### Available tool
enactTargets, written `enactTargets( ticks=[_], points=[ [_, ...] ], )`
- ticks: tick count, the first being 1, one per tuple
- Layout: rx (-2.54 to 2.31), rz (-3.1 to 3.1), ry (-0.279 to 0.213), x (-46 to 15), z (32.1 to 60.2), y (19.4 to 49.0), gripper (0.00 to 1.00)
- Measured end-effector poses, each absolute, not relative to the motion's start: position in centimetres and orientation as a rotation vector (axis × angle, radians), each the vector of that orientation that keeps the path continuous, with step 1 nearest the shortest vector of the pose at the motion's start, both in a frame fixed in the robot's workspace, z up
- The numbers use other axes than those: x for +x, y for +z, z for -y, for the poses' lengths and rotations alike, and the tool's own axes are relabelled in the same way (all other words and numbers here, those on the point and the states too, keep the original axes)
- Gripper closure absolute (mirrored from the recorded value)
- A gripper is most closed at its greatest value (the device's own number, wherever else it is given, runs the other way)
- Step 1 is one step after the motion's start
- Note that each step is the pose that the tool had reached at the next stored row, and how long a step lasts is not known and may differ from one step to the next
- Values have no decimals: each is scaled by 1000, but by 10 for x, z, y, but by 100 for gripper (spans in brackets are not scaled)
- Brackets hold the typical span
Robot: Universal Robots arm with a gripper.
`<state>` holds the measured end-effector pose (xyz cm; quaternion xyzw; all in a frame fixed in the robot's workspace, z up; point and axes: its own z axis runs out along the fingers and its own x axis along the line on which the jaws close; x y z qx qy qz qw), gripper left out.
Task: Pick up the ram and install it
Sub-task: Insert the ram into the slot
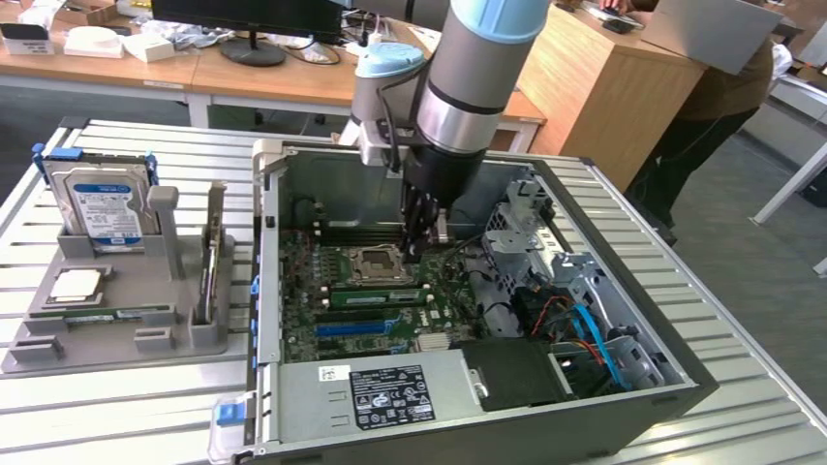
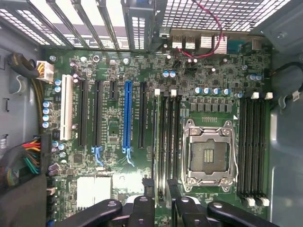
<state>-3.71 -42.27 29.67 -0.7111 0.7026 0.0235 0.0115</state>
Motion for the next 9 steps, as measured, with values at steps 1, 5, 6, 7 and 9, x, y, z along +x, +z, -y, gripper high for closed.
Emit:
enactTargets(
  ticks=[1, 5, 6, 7, 9],
  points=[
    [-2218, -2191, 73, -37, 423, 298, 75],
    [-2218, -2191, 73, -37, 423, 304, 75],
    [-2218, -2191, 73, -37, 423, 306, 75],
    [-2218, -2191, 73, -37, 423, 307, 75],
    [-2218, -2191, 73, -37, 423, 310, 75]
  ],
)
